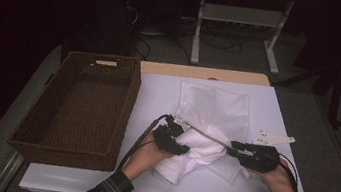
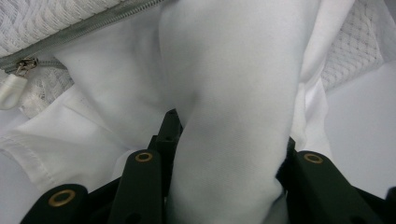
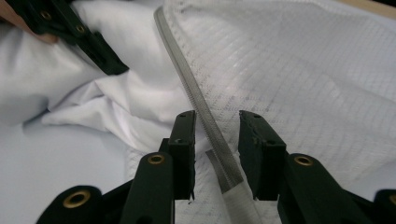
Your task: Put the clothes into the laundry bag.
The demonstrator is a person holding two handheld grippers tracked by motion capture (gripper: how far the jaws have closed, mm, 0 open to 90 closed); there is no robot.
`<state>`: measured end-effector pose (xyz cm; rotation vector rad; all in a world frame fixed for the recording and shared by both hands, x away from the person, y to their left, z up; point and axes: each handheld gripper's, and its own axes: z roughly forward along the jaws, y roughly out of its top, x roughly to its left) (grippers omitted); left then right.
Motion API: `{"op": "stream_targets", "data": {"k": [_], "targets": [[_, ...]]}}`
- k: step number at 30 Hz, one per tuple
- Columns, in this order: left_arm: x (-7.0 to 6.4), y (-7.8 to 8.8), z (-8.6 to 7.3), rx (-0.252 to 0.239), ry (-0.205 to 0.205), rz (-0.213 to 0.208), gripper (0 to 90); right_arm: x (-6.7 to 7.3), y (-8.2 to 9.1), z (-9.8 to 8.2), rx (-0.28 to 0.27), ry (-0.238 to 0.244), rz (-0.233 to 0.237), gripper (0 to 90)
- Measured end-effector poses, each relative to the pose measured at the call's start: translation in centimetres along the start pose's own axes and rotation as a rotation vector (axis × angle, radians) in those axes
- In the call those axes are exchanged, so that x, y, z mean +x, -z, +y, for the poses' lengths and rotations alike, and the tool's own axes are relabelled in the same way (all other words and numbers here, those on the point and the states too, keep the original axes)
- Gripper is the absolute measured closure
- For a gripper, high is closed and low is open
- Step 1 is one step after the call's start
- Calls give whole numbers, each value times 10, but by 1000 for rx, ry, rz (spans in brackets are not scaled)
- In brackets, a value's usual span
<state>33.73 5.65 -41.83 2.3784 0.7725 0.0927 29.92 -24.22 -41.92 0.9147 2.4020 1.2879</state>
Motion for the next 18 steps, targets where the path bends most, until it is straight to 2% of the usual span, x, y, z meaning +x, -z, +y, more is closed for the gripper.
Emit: {"op": "stream_targets", "data": {"k": [5,7,12,18], "targets": [[0,0,0,-1,2,2,598,2,-12,-2,46,21,-10,681],[0,0,0,-1,2,3,598,4,-14,-2,56,32,-22,728],[-1,-1,0,-2,2,7,598,4,-15,-2,60,23,-26,851],[1,1,0,-4,16,0,601,4,-5,-1,34,4,-18,864]]}}
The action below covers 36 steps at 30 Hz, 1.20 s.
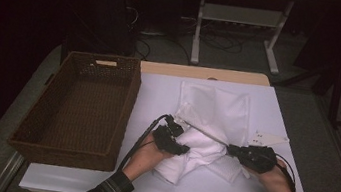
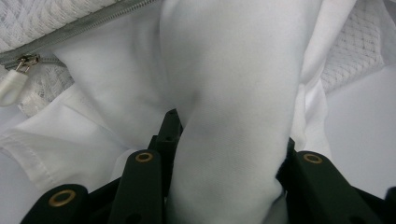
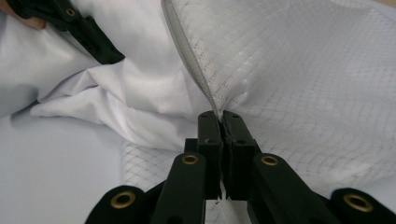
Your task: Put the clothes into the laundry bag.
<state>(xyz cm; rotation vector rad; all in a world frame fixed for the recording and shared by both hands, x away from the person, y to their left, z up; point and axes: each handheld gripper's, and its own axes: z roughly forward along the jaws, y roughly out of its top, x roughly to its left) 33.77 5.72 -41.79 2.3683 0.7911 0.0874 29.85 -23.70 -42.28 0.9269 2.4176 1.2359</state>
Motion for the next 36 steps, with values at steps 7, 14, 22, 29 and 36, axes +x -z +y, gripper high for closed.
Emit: {"op": "stream_targets", "data": {"k": [7,14,22,29,36], "targets": [[10,8,1,-27,62,19,607,4,11,4,-56,-19,44,872],[10,12,5,-25,77,60,607,16,3,13,-86,-12,82,873],[-1,10,18,-21,37,36,606,14,5,21,-137,-19,90,875],[-16,0,34,9,-18,16,606,11,11,23,-178,-18,83,875],[-12,-9,46,34,-14,43,607,16,20,25,-216,5,124,875]]}}
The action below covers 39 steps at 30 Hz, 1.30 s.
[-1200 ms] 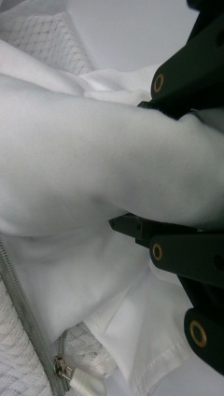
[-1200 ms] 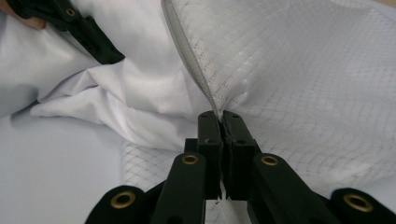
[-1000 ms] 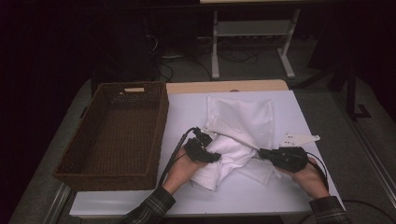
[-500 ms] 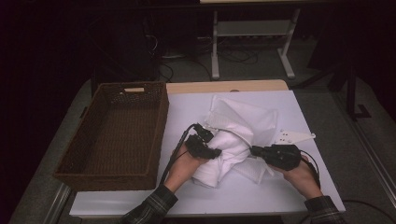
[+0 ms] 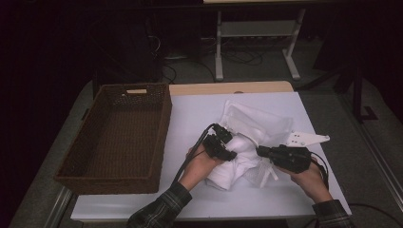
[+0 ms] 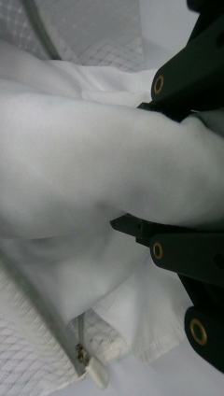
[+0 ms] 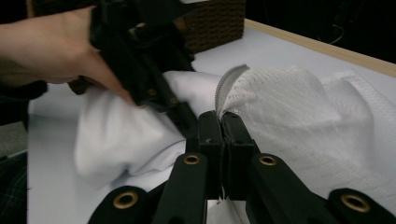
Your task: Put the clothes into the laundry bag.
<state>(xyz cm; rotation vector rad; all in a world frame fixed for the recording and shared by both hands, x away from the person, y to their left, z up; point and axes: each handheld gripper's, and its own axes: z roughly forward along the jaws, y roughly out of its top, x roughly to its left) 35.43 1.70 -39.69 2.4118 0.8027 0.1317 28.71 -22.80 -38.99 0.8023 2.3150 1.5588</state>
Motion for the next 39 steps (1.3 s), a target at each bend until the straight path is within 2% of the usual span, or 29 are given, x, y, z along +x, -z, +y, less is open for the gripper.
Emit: {"op": "stream_targets", "data": {"k": [4,8,12,15,18,22,28,31,35,39], "targets": [[7,9,10,-32,19,28,607,1,3,0,-6,-5,14,874],[12,13,16,-44,36,56,607,-1,4,-2,-1,-13,0,874],[19,4,17,-54,69,59,606,-3,4,-3,5,-25,-11,874],[16,-5,18,-64,87,13,605,-6,3,-6,14,-29,-24,873],[6,-17,22,-60,58,2,603,-10,0,-9,28,-40,-36,873],[-2,-30,27,-43,28,14,600,-10,-1,-10,38,-42,-33,874],[5,-32,30,-65,60,7,598,-4,3,-10,30,-24,24,874],[7,-33,30,-70,65,-2,591,-5,3,-13,40,-32,18,874],[7,-35,28,-71,49,-21,535,-9,2,-16,57,-44,-1,874],[8,-33,28,-76,35,-50,413,-11,2,-17,60,-51,-16,873]]}}
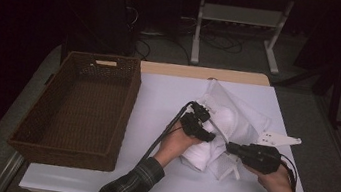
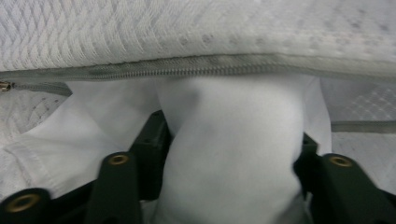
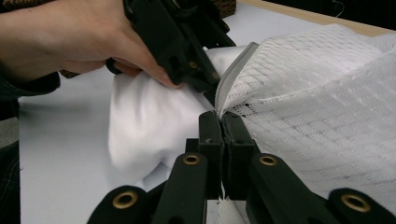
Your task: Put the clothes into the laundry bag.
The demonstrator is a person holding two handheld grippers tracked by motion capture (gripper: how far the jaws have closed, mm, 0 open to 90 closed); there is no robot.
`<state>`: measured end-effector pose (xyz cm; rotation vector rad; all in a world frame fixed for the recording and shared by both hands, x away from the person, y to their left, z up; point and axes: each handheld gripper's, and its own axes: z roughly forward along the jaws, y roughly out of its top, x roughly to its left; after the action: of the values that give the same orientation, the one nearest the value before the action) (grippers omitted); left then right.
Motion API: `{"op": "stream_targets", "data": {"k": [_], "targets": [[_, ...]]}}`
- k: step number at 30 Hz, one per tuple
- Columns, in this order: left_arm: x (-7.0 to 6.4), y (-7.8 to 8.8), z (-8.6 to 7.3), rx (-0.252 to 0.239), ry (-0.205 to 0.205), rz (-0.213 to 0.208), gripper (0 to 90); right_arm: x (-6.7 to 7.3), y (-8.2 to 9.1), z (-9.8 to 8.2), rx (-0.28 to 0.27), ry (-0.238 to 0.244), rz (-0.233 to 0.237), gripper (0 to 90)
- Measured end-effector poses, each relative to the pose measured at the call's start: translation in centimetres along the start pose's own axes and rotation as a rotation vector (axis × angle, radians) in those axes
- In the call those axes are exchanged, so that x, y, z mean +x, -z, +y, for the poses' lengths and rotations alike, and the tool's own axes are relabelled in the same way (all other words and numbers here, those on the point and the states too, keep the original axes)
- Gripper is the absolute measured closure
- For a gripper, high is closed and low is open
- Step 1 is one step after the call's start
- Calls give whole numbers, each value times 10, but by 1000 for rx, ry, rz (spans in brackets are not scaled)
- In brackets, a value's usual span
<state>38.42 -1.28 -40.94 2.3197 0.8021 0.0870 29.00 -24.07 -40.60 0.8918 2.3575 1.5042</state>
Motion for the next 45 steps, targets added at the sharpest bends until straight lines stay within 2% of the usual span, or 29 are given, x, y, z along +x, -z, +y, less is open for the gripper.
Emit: {"op": "stream_targets", "data": {"k": [4,9,12,15,18,20,22,24,25,28,36,40,45], "targets": [[-1,8,0,-22,-15,1,305,-1,0,0,2,-2,-9,870],[1,27,-2,-46,-30,-4,237,-2,1,0,-3,-4,-16,870],[5,45,-6,-77,-19,-7,237,-2,1,0,-4,-6,-17,870],[13,66,-11,-112,-15,13,261,-3,1,-1,-2,-9,-21,870],[27,84,-16,-145,3,70,349,-4,2,-1,-4,-9,-23,870],[38,87,-18,-142,17,116,401,-4,2,-1,-3,-8,-25,870],[48,84,-19,-130,36,143,403,-4,1,-1,-3,-8,-25,870],[58,78,-21,-119,65,151,410,-4,1,-1,-2,-8,-24,870],[63,74,-21,-111,72,170,412,-4,1,-1,-4,-10,-23,870],[71,63,-21,-109,85,190,443,-5,2,-1,-5,-12,-21,870],[93,33,-22,-84,90,193,502,-5,2,-1,-9,-14,-19,870],[103,23,-22,-86,98,192,525,-5,2,-1,-8,-15,-17,870],[111,13,-19,-79,82,176,525,-5,2,-1,-9,-15,-17,870]]}}
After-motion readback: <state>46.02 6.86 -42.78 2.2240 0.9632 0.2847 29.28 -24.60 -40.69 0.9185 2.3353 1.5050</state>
